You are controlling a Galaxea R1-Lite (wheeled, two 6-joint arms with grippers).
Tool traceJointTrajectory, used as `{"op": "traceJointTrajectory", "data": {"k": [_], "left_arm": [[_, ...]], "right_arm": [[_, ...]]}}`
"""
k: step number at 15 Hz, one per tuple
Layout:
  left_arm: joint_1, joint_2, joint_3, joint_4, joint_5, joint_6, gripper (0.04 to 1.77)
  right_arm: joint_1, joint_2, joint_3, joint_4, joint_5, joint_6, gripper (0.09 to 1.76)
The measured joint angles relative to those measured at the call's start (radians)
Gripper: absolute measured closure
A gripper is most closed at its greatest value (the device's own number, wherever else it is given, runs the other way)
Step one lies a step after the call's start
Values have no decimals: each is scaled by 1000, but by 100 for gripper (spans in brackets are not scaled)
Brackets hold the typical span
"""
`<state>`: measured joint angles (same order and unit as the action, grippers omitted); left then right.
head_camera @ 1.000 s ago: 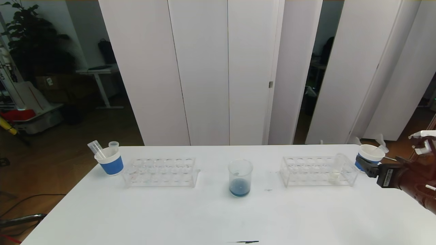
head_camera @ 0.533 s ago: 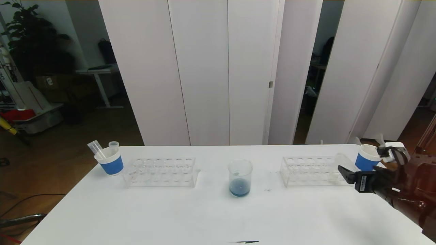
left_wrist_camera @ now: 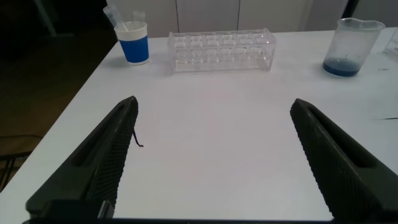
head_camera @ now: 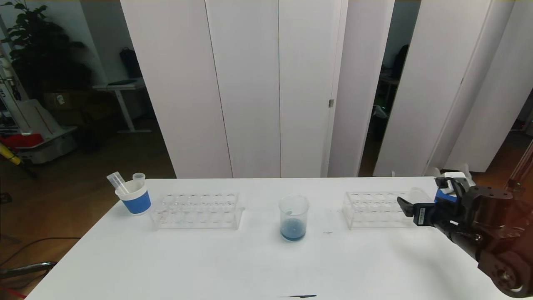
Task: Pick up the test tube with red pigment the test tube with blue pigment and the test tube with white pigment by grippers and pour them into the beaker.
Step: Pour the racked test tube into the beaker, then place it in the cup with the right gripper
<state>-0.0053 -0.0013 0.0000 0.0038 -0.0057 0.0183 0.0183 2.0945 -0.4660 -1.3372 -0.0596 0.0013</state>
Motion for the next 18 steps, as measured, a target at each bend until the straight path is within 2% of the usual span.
{"op": "traceJointTrajectory", "data": {"k": [5,10,11,12,14,15,16,17,18], "left_arm": [[1,0,0,0,0,0,6],[0,0,0,0,0,0,6],[0,0,0,0,0,0,6],[1,0,0,0,0,0,6],[0,0,0,0,0,0,6],[0,0,0,0,0,0,6],[0,0,0,0,0,0,6],[0,0,0,0,0,0,6],[0,0,0,0,0,0,6]], "right_arm": [[7,97,-122,-1,-40,-46,10],[9,140,-160,3,-41,-48,10],[11,144,-162,3,-42,-49,16],[13,147,-165,3,-42,-48,39],[14,151,-167,3,-45,-47,114],[13,151,-168,2,-45,-46,140],[14,152,-168,1,-45,-46,133],[14,152,-168,2,-44,-44,114],[13,152,-168,2,-45,-44,127]]}}
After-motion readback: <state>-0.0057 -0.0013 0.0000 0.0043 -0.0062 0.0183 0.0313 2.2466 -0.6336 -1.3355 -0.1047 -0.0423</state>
